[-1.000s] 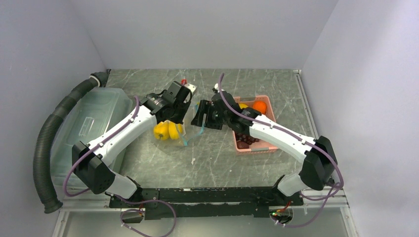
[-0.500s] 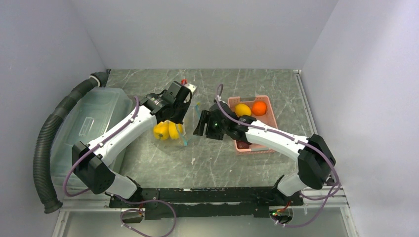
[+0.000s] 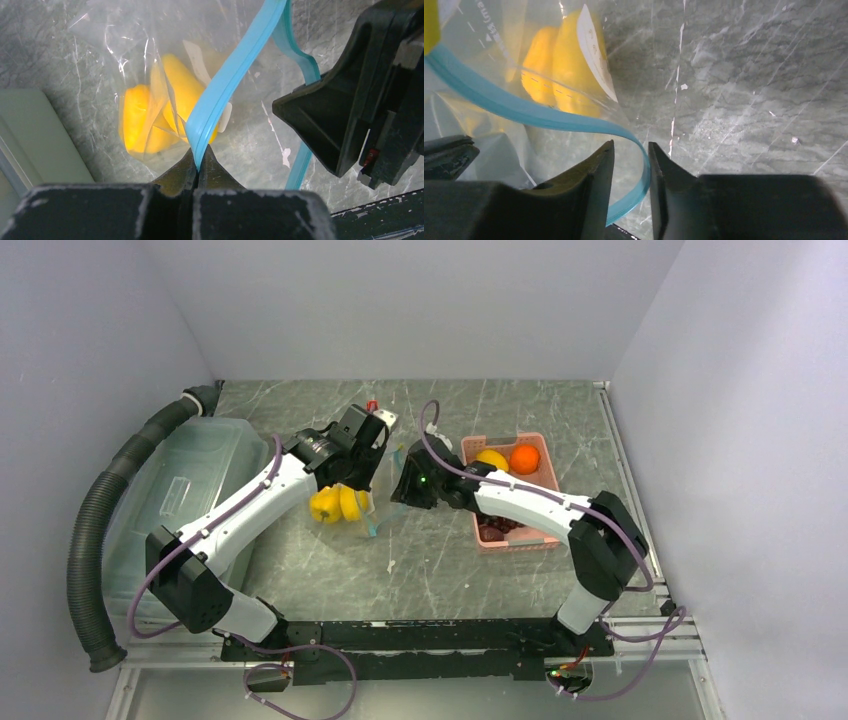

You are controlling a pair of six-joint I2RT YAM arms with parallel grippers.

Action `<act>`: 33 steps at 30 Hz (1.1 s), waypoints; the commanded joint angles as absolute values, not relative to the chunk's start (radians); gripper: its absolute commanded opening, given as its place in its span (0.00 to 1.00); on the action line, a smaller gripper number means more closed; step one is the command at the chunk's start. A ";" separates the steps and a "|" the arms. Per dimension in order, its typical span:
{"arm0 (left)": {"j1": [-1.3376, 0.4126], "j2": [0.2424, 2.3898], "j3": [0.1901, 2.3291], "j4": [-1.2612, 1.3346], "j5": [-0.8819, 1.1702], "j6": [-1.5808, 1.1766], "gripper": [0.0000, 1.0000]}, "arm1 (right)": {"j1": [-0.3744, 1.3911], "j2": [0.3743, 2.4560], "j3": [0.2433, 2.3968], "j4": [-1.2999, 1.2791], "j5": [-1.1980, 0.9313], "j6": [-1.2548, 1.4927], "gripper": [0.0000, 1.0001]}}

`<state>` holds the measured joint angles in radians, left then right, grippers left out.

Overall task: Place the food in the zip-top bag and seal the zipper
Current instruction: Adjust the zipper food storage bag at the center of the board.

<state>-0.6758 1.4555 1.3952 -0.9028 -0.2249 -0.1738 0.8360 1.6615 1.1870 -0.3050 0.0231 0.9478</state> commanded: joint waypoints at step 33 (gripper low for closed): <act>-0.679 1.386 1.691 -1.094 -0.058 -0.218 0.03 | 0.824 1.429 1.556 -0.712 0.141 0.641 0.00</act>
